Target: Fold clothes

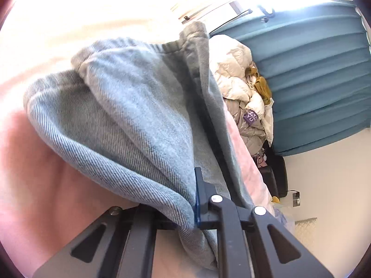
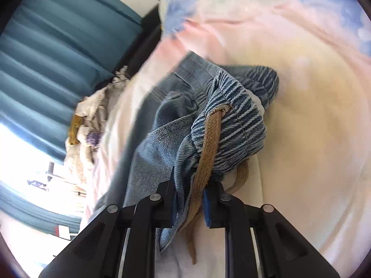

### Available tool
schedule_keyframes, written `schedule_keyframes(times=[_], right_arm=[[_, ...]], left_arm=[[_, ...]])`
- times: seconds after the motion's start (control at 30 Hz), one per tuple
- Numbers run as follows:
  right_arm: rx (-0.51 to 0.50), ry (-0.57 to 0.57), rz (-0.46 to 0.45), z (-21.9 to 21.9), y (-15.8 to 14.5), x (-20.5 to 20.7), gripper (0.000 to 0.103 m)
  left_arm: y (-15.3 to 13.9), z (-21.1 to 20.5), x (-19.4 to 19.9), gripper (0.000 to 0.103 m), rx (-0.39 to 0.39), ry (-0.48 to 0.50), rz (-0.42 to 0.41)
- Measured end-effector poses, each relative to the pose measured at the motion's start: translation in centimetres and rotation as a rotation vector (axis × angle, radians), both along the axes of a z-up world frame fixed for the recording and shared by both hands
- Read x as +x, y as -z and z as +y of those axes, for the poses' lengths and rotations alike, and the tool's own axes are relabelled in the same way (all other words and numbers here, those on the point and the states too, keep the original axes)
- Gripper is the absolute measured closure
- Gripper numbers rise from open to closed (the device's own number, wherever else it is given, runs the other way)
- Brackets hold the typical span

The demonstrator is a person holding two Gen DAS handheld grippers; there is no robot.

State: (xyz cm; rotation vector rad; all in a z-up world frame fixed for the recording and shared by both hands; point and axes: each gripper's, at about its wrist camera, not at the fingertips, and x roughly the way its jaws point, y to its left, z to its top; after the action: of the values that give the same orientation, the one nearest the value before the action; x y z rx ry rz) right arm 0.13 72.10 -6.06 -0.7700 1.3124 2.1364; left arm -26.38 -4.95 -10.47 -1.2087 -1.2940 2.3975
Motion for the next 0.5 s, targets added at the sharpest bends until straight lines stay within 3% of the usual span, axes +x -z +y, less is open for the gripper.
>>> schedule_keyframes(times=[0.1,0.3,0.5], right_arm=[[0.025,-0.03,0.025,-0.2,-2.2,1.3,0.09],[0.04,-0.039,0.025,-1.2,-4.2,5.4,0.09],[0.036,-0.04,-0.042,-1.3,-2.5,9.6,0.092]], left_arm=[[-1.5,-0.3,1.3,0.093,-0.052,0.01,-0.005],[-3.5,-3.2,5.6,0.093,-0.078,0.046,-0.011],[-0.7,-3.7,12.1,0.093,-0.081,0.072,-0.095]])
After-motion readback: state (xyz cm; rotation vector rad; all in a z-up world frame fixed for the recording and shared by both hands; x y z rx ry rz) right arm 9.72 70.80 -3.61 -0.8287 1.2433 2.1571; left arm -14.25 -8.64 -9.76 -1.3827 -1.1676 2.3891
